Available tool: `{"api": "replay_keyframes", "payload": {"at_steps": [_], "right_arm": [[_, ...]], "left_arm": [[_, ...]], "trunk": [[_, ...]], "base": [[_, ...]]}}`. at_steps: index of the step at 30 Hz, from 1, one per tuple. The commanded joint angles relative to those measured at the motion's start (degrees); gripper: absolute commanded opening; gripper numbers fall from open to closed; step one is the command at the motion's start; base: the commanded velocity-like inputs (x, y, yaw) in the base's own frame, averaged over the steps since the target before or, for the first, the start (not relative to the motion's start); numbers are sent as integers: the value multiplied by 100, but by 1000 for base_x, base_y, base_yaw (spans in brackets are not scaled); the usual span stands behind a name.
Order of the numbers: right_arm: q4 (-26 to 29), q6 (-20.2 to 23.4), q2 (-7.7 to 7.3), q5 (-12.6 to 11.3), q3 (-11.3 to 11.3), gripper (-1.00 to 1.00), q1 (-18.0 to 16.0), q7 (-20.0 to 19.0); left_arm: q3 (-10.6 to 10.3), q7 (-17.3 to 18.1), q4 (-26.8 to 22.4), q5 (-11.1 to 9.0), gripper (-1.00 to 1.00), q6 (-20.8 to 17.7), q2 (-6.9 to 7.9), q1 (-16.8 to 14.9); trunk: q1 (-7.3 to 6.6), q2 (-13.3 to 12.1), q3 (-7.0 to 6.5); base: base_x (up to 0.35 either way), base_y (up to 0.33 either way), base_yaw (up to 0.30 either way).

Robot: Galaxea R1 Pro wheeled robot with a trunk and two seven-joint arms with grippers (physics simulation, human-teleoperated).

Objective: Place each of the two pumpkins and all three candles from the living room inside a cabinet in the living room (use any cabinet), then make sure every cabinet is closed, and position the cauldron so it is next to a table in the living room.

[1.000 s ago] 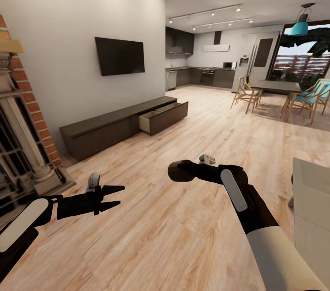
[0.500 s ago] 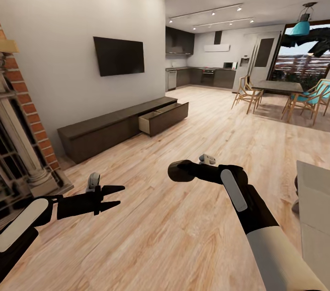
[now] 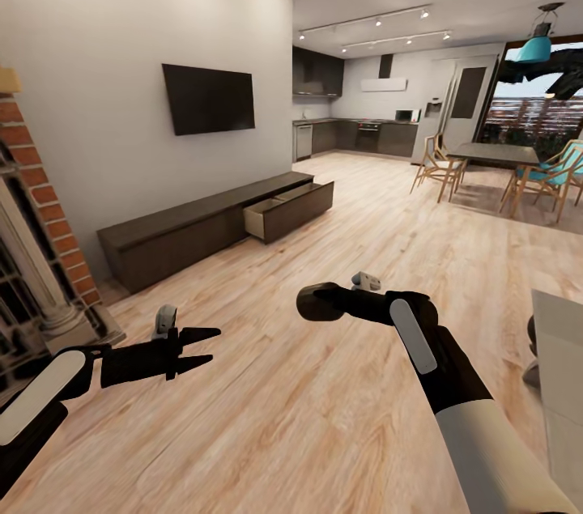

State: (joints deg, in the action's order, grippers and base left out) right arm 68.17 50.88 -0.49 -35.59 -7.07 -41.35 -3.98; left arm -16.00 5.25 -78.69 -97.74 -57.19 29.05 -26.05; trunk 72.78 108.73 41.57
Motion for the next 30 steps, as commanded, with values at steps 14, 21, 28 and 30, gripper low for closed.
{"api": "replay_keyframes", "payload": {"at_steps": [14,21,28,30], "right_arm": [[6,18,-3,43,3,-100,-4,-42],[3,18,-3,43,3,-100,-4,-42],[3,18,-3,43,1,-100,-4,-42],[4,18,-3,43,3,-100,-4,-42]], "left_arm": [[-9,55,3,44,100,-3,5,-5],[-9,55,6,44,100,-3,5,-5],[-9,55,9,44,100,-3,5,-5],[-9,55,11,44,100,-3,5,-5]], "trunk": [[1,3,6],[1,3,6],[1,3,6],[1,3,6]], "base": [[172,0,0],[181,0,0],[188,0,0],[191,0,0]]}}
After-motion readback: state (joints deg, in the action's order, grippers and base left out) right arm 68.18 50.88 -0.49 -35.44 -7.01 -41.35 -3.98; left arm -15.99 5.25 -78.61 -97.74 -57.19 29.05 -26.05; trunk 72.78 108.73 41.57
